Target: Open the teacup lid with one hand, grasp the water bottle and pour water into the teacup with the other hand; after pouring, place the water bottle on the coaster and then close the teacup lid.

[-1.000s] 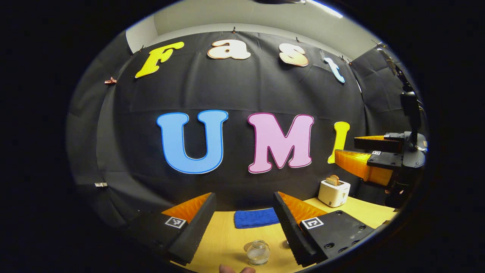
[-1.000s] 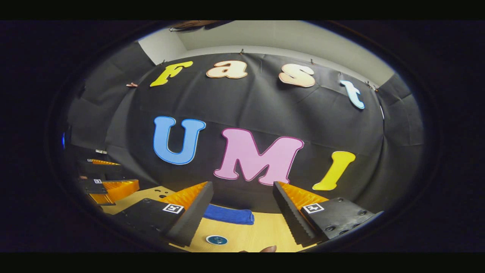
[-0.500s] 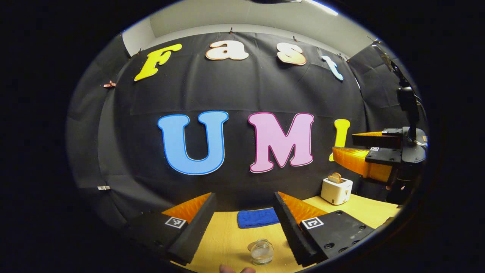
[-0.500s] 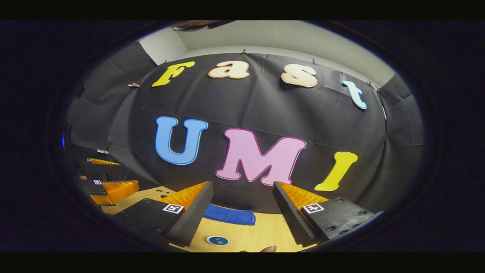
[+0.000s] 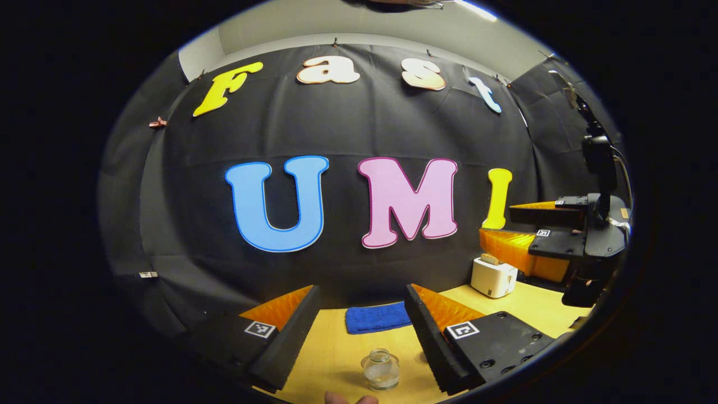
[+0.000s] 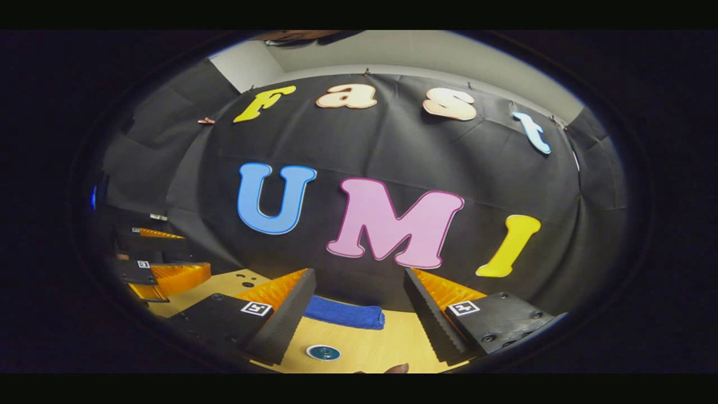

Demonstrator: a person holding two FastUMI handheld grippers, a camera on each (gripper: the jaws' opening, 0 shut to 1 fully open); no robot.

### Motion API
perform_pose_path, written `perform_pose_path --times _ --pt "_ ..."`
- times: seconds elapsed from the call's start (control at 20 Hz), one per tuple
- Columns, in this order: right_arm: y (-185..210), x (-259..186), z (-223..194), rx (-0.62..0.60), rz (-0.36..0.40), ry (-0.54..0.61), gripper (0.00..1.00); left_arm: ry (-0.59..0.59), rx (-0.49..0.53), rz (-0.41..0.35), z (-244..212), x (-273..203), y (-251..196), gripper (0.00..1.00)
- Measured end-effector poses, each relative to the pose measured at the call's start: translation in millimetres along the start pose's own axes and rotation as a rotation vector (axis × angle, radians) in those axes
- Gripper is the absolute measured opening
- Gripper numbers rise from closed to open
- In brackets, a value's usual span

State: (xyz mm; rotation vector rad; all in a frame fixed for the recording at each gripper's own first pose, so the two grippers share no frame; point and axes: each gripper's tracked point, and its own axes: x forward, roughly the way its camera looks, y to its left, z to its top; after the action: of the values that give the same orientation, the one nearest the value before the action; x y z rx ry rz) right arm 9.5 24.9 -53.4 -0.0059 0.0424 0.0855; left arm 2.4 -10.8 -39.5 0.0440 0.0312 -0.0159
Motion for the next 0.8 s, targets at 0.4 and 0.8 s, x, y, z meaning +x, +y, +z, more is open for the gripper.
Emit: perform_pose_path --times 0.4,0.8 --pt "18.6 16.4 -106.6 0.025 0.053 0.093 0.98 0.078 0.015 -0.045 -87.2 15.2 -21.2 0.97" --pt "31.1 26.6 -222.9 0.046 0.093 0.176 0.98 0.156 -0.025 -0.025 -186.3 35.0 -33.2 0.96"
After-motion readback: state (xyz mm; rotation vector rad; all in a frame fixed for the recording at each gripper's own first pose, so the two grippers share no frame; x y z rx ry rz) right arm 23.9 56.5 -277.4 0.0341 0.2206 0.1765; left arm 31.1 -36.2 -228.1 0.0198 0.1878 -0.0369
